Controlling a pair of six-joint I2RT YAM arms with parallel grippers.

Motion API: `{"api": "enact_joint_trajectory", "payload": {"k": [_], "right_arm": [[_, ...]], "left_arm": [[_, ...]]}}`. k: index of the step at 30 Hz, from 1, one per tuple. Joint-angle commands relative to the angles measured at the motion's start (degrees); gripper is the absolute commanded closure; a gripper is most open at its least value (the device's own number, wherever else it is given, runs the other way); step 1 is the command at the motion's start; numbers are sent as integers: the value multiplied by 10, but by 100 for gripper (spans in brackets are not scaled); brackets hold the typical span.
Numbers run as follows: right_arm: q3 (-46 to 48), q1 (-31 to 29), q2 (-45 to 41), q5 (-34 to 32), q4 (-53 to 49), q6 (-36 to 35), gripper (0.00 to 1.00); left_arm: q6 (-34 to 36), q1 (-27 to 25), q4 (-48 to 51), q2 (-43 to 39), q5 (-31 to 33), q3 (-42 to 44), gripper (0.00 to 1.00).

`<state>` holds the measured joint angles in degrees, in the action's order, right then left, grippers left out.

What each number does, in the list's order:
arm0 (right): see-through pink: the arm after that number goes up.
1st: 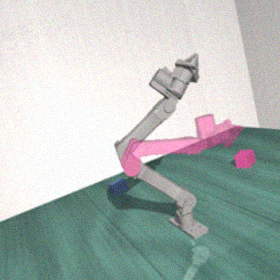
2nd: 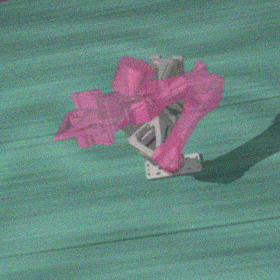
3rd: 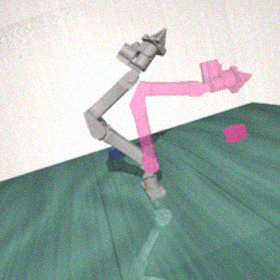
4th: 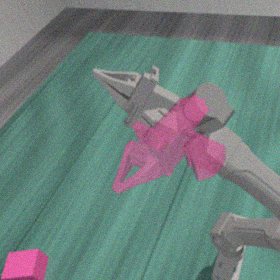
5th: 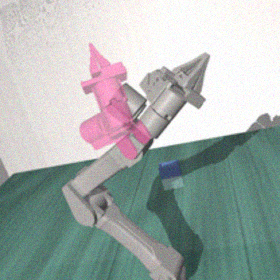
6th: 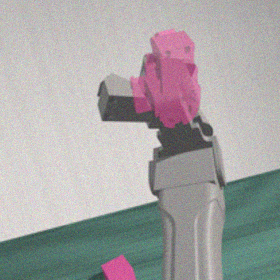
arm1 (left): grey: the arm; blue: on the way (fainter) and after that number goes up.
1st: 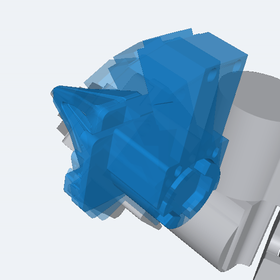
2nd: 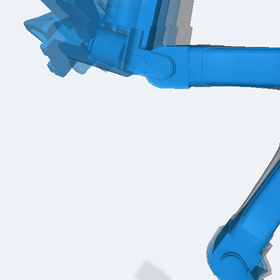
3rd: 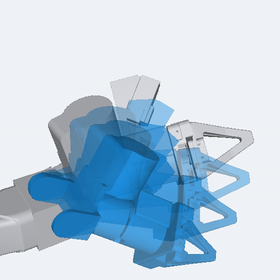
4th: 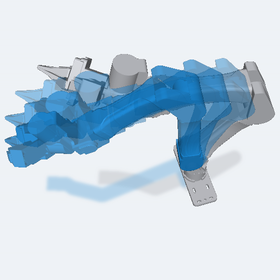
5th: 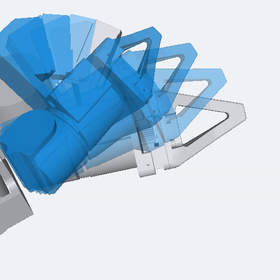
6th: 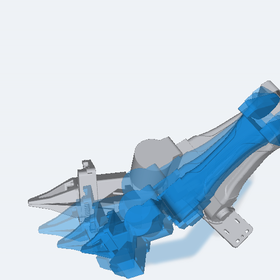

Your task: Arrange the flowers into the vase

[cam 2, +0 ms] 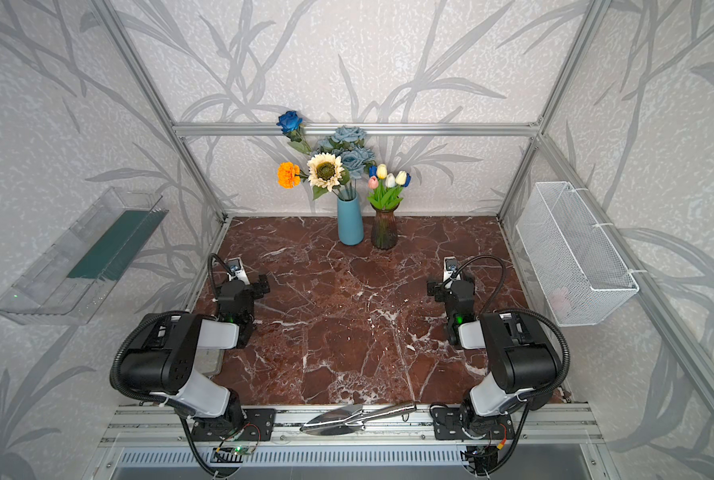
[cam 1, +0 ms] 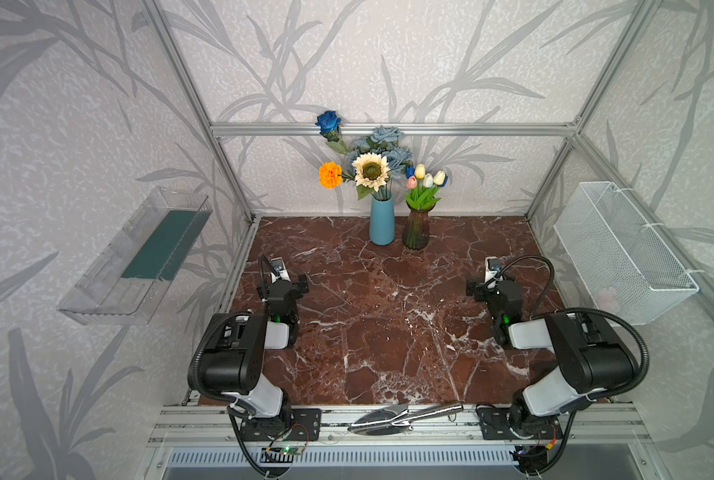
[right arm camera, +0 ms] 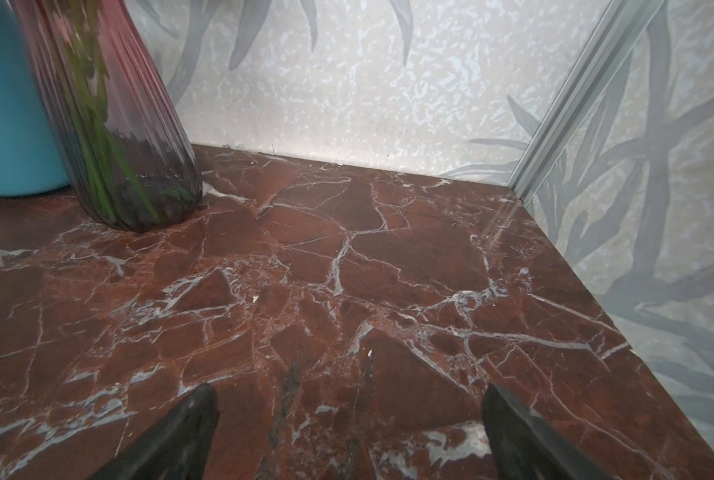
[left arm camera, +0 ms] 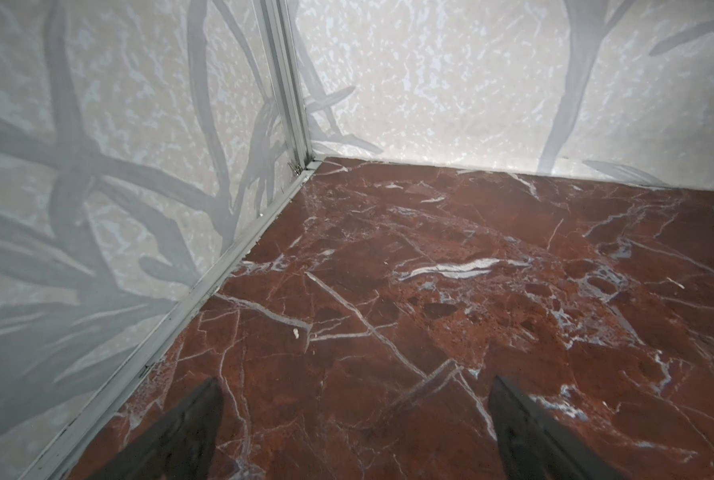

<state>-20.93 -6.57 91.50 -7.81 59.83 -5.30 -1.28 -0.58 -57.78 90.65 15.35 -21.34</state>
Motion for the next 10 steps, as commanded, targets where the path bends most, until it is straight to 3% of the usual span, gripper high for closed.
{"api": "enact_joint_trajectory", "payload": {"k": [1, 4, 7, 10], "right_arm": [[3, -2, -6, 22, -19, 9, 1], [0, -7, -3, 64, -20, -10, 1], [-10, 23, -5, 111, -44, 14, 1], [-7, 23, -5, 110, -40, 14, 1]], "left_arm": [[-10, 1, 29, -9, -16, 0, 0], [-10, 1, 28, -7, -16, -1, 0], [-12, 2, 32, -8, -21, -3, 0], [-13, 3, 32, -7, -21, -2, 0]]}}
